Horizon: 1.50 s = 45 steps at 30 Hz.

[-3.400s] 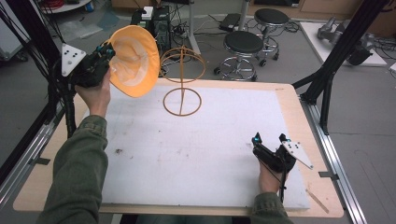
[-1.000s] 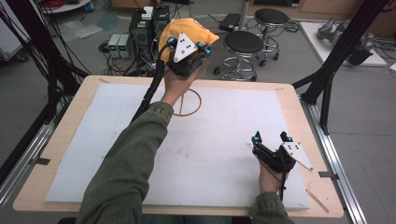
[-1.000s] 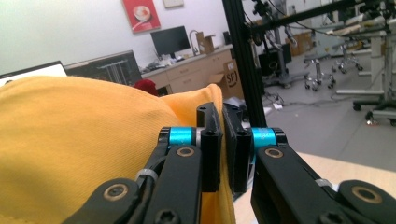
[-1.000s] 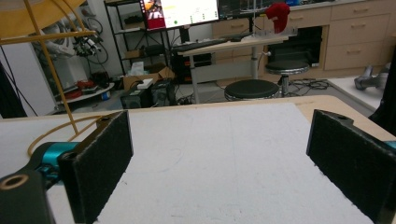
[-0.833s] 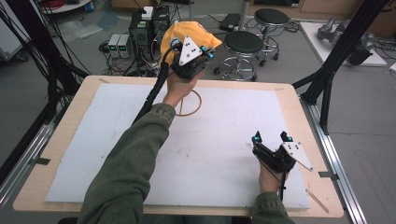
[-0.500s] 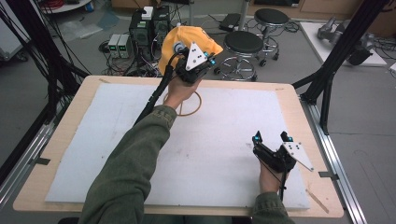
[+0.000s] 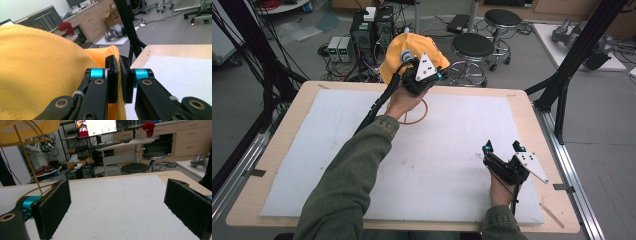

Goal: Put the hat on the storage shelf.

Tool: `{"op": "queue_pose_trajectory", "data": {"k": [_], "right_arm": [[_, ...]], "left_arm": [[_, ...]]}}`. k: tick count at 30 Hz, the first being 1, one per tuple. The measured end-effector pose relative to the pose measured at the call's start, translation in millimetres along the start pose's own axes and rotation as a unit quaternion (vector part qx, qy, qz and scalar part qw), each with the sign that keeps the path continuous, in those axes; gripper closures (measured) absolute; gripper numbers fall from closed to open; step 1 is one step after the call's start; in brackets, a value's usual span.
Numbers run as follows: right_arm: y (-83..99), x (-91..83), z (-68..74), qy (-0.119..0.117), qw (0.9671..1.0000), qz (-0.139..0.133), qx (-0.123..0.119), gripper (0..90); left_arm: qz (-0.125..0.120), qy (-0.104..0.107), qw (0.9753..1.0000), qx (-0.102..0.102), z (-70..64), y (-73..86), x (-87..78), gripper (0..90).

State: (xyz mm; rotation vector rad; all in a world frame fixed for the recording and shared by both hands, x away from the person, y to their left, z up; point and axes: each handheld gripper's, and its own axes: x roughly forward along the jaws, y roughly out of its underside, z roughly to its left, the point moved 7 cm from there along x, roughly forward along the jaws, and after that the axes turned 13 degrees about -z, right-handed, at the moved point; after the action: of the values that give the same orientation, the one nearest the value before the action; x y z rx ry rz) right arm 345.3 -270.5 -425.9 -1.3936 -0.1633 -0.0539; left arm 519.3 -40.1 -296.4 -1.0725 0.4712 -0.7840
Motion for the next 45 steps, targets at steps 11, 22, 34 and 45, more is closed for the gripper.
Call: {"op": "queue_pose_trajectory", "data": {"k": [11,22,34,45], "right_arm": [[0.4,0.1,-0.3,0.001,1.0000,0.002,0.003,6.0],[0.6,-0.1,-0.7,0.002,1.0000,0.004,0.004,6.0],[0.5,-0.3,-0.9,0.001,1.0000,0.004,0.004,6.0],[1.0,-0.1,-0.9,0.001,1.0000,0.004,0.001,6.0]], "left_arm": [[0.024,0.006,0.9996,0.015,-5.8,14.5,2.0,83.0],[0.011,0.005,0.9999,-0.010,-8.4,13.6,1.9,58.7],[-0.064,-0.012,0.9967,-0.049,2.0,-14.4,-18.0,40.7],[-0.118,-0.030,0.9891,-0.082,16.7,-30.4,-51.7,34.1]]}}
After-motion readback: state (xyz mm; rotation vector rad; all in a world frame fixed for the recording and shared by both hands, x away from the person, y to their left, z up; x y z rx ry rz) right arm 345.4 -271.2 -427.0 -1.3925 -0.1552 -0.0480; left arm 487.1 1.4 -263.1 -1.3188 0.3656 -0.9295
